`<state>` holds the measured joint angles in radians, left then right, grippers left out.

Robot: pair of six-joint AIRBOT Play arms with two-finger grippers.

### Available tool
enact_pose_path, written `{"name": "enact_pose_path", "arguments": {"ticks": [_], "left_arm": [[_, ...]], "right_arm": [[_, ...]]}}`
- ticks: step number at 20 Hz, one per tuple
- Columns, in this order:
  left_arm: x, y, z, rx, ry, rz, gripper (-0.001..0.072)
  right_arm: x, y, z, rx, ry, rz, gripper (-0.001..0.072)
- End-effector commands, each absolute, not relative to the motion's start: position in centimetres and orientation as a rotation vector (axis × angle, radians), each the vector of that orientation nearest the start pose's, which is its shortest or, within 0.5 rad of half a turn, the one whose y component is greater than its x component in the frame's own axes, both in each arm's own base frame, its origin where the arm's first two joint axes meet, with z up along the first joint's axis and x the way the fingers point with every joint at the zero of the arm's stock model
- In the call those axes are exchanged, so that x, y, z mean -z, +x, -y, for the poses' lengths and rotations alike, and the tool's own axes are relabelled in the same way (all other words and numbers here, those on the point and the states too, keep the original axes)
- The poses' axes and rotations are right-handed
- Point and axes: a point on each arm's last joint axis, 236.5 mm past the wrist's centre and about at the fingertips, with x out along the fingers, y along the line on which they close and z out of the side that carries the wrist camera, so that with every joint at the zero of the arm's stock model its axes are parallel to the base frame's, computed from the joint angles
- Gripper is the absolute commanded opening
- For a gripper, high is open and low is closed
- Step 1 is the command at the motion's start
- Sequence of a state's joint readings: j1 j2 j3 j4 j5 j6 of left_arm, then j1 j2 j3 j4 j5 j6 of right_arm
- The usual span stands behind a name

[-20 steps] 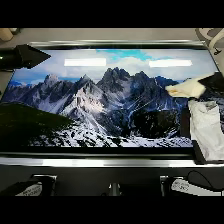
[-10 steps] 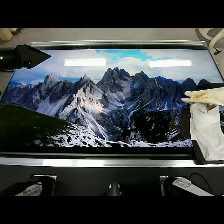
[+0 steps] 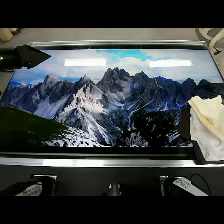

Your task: Fold the shirts.

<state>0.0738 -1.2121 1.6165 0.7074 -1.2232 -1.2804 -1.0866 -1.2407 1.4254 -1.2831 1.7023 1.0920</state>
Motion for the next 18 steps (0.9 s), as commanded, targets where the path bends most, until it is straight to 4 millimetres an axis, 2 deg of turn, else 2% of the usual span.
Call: {"name": "enact_pose_path", "arguments": {"ticks": [1,4,5,6,7,8,9,10,11,13,14,15,16,17,18], "left_arm": [[-28.3,41.7,13.9,0.67,-0.363,-0.641,0.0026],[-28.3,41.7,13.9,0.67,-0.363,-0.641,0.0026],[-28.3,41.7,13.9,0.67,-0.363,-0.641,0.0026],[-28.3,41.7,13.9,0.67,-0.364,-0.641,0.0026],[-28.3,41.7,13.9,0.67,-0.363,-0.641,0.0026],[-28.3,41.7,13.9,0.67,-0.364,-0.641,0.0026],[-28.3,41.7,13.9,0.67,-0.364,-0.642,0.0026],[-28.3,41.7,13.9,0.67,-0.364,-0.642,0.0026],[-28.3,41.7,13.9,0.67,-0.365,-0.642,0.0026],[-28.5,42.1,13.8,0.661,-0.369,-0.625,0.0026],[-28.8,42.6,13.8,0.652,-0.372,-0.601,0.0025],[-28.8,43.3,13.8,0.628,-0.352,-0.582,0.0024],[-27.9,44.1,13.4,0.577,-0.277,-0.588,0.0022],[-26.1,44.9,12.4,0.48,-0.167,-0.628,0.0022],[-24.2,45.8,11.1,0.366,-0.065,-0.676,0.0023]], "right_arm": [[-7.3,17.3,24.6,0.365,0.543,-1.426,0.0022],[-4.0,16.3,23.5,0.345,0.587,-1.482,0.0027],[-2.8,15.9,23.5,0.353,0.59,-1.501,0.0097],[-2.0,15.6,23.4,0.356,0.591,-1.513,0.0249],[-1.6,15.5,23.6,0.359,0.576,-1.515,0.0471],[-1.7,15.6,24.1,0.355,0.546,-1.505,0.0653],[-1.8,16.0,24.9,0.362,0.5,-1.482,0.0701],[-2.4,16.3,25.5,0.372,0.478,-1.465,0.0701],[-3.5,16.9,26.7,0.402,0.443,-1.426,0.0701],[-7.7,20.0,30.0,0.469,0.345,-1.255,0.07],[-10.8,22.6,31.3,0.468,0.283,-1.118,0.07],[-15.0,26.2,32.2,0.443,0.208,-0.944,0.07],[-18.8,29.0,32.1,0.409,0.124,-0.818,0.0699],[-22.1,32.0,30.9,0.355,0.024,-0.727,0.0698],[-24.1,34.5,28.8,0.294,-0.065,-0.686,0.0698]]}}
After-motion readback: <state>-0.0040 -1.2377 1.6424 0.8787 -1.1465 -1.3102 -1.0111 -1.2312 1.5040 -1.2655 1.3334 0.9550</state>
